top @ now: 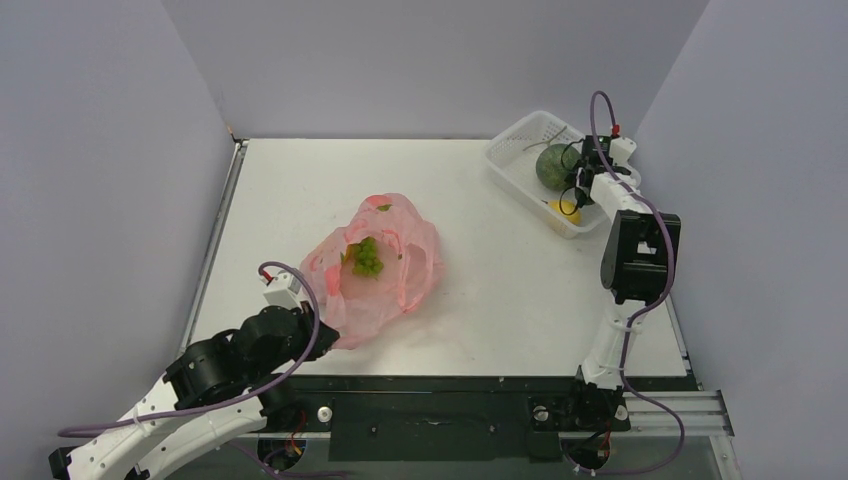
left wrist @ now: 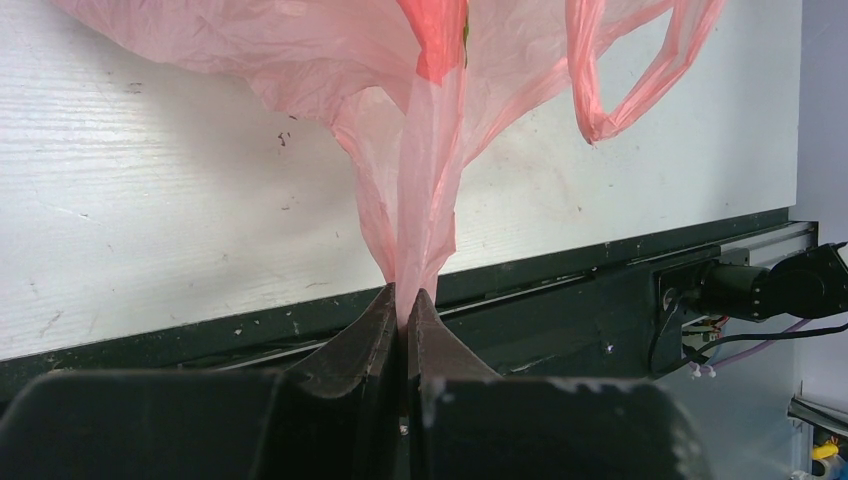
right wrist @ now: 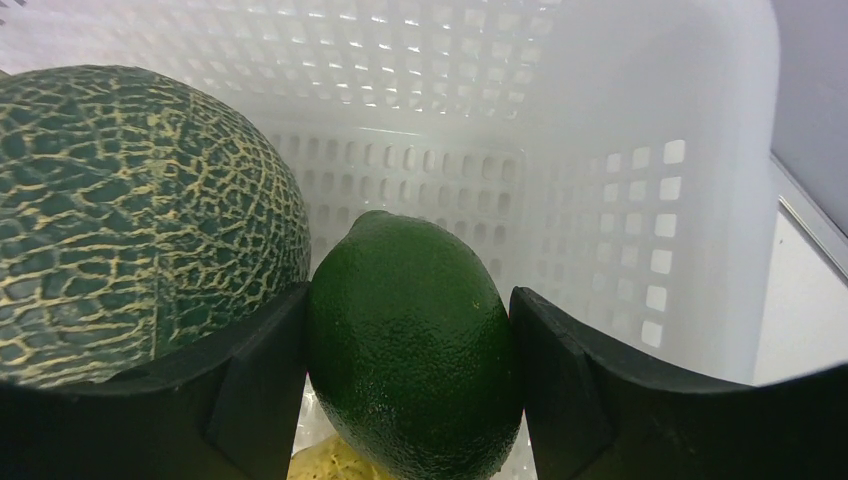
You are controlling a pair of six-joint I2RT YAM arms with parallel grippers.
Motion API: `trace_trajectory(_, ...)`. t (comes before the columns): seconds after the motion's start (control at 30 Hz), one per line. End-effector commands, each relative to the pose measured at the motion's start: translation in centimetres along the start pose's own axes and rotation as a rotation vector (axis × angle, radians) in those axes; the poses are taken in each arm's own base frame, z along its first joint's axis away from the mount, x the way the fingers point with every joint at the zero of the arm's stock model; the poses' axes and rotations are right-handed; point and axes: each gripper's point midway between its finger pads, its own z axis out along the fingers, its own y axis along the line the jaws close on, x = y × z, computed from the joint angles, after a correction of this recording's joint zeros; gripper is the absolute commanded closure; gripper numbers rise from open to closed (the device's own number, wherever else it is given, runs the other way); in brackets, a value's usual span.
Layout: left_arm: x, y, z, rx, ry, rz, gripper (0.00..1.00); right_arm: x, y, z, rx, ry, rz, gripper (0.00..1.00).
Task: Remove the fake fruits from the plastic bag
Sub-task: Place the fake fruit in the bin.
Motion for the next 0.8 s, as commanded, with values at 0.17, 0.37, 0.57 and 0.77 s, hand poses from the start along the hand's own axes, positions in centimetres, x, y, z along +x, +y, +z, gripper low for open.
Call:
trace_trajectory(0.17,-0.9,-1.2,-0.1,0.030,-0.020,-0.010,1.00,-1.4,1.5,-0.3,-0.095,-0.001,-0.028,0.39)
trace_trajectory(0.37,-0.8,-1.2,-0.1,0.033,-0.018,-0.013,1.00,-2.0,1.7,-1.1,-0.119,-0.016,-0.048,0.29)
trace_trajectory(0.57,-0.8,-1.3,-0.1,0.037,-0.018,-0.014,1.00,-2.7,1.5,-2.1,-0.128,-0.040,-0.055,0.25)
trace_trajectory(0.77,-0.8,-1.4,-0.1,0.042,-0.018,-0.016,1.00,-4.1,1.4,-5.4,-0.149,-0.114,-0.040,0.25)
